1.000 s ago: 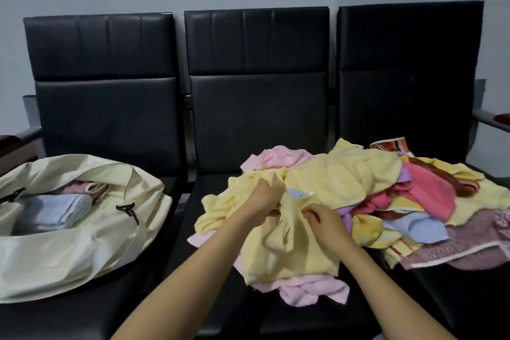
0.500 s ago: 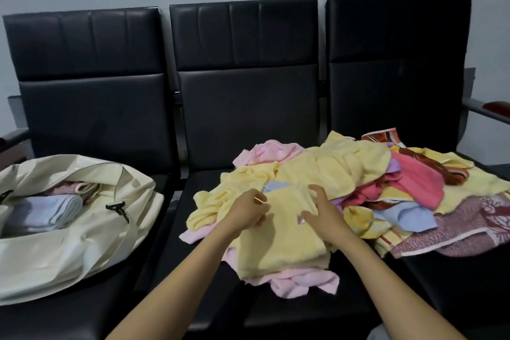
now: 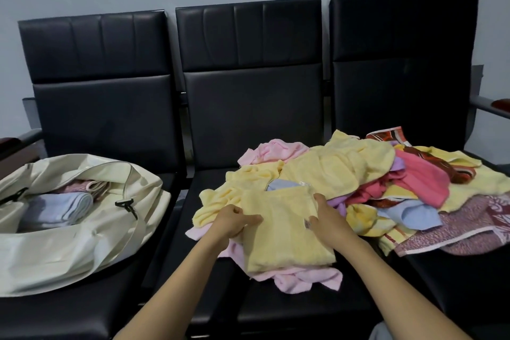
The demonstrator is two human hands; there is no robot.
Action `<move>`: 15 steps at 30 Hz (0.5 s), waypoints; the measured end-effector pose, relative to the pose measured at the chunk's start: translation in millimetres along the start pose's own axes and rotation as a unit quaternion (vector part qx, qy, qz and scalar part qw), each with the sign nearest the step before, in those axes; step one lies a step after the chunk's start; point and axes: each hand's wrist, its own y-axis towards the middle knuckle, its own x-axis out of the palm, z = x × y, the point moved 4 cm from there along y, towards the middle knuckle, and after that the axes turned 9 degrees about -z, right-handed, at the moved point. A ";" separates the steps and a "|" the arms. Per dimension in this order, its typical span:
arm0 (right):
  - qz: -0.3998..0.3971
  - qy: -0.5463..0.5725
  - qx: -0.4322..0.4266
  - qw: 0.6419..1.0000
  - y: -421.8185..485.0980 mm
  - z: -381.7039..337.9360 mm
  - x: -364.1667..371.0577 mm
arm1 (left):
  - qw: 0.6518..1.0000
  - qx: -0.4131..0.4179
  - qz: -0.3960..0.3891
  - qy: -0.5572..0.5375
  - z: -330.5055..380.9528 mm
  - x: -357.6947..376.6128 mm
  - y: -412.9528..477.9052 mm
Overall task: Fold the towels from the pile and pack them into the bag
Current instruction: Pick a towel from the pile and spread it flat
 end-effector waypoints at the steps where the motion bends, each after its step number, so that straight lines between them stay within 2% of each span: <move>1: 0.003 -0.010 -0.002 1.000 0.3 0.1 0.6 | 1.000 0.001 0.000 -0.009 0.4 2.6 0.1; 4: 0.005 -0.017 -0.008 1.000 -0.3 0.5 1.7 | 1.000 0.008 0.015 -0.015 1.2 8.4 -3.4; 9: -0.010 0.007 -0.009 1.000 -3.1 -1.0 3.2 | 0.997 0.062 -0.007 -0.049 21.7 26.6 -14.9; 11: -0.013 0.025 0.004 1.000 -3.6 0.6 4.6 | 0.995 0.102 -0.005 -0.015 41.6 34.0 -21.4; 15: 0.076 0.040 0.018 0.996 -2.6 1.1 -4.6 | 0.973 0.200 0.000 0.117 94.0 45.9 -38.2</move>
